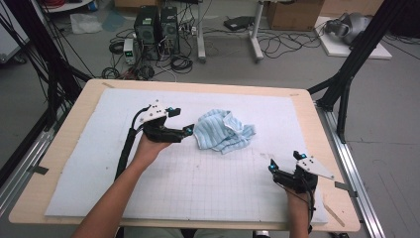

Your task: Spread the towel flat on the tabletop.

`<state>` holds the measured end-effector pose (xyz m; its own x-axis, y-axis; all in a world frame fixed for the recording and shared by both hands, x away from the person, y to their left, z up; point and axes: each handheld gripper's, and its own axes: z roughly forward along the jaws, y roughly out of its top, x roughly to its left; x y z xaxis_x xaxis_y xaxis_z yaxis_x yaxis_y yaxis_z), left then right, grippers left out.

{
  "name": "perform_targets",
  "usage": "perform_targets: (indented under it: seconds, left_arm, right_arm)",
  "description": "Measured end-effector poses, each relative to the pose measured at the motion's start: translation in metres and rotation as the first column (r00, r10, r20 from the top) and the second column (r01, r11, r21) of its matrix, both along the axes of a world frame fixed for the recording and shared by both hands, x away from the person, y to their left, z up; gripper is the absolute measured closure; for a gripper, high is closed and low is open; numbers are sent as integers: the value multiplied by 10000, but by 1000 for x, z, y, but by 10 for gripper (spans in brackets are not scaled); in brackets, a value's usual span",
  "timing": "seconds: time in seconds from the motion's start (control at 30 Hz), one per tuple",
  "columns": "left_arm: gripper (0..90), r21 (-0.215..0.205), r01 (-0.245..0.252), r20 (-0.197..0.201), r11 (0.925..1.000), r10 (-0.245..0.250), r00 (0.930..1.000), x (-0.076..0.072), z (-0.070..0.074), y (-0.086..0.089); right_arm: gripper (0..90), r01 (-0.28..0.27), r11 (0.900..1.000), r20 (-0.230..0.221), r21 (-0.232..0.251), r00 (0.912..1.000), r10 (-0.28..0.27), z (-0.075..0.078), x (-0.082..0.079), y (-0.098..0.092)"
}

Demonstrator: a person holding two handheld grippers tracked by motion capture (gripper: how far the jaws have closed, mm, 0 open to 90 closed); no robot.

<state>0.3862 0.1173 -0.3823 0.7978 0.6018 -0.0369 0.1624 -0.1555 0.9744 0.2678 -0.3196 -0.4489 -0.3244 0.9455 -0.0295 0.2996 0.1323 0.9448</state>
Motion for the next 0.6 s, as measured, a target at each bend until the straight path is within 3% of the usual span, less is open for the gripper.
perform_targets:
  seconds: [0.27, 0.3, 0.33, 0.43, 0.47, 0.5, 0.53, 0.6]
  left_arm:
    - [226, 709, 327, -426, 9969, -297, 9986, 16, -10, -29]
    - [227, 962, 331, -704, 9948, -264, 9972, 22, -16, -36]
    - [229, 962, 331, -704, 9948, -264, 9972, 22, -16, -36]
    - [242, 1533, 243, -1096, 9879, -75, 9940, 33, -27, -48]
    - [244, 1533, 243, -1096, 9879, -75, 9940, 33, -27, -48]
    - [249, 1913, 157, -1185, 9814, 72, 9929, 38, -32, -52]
    - [254, 1913, 157, -1185, 9814, 72, 9929, 38, -32, -52]
    - [255, 2379, 45, -1377, 9713, 292, 9900, 44, -41, -58]
  right_arm:
    - [100, -8, 10000, -32, -41, 10000, 8, 0, 0, 0]
    - [100, -4, 10000, -54, -8, 10000, 4, 0, 0, 0]
    - [100, -7, 10000, -31, -32, 10000, 7, 0, 0, 0]
    - [99, -10, 10000, -46, -22, 10000, 10, 0, 0, 0]
    - [99, -10, 10000, -46, -22, 10000, 10, 0, 0, 0]
    - [100, -21, 10000, -54, -21, 10000, 21, 0, 0, 0]
    - [99, -31, 10000, -55, -13, 10000, 31, 0, 0, 0]
    - [100, -32, 10000, -69, 0, 10000, 32, 0, 0, 0]
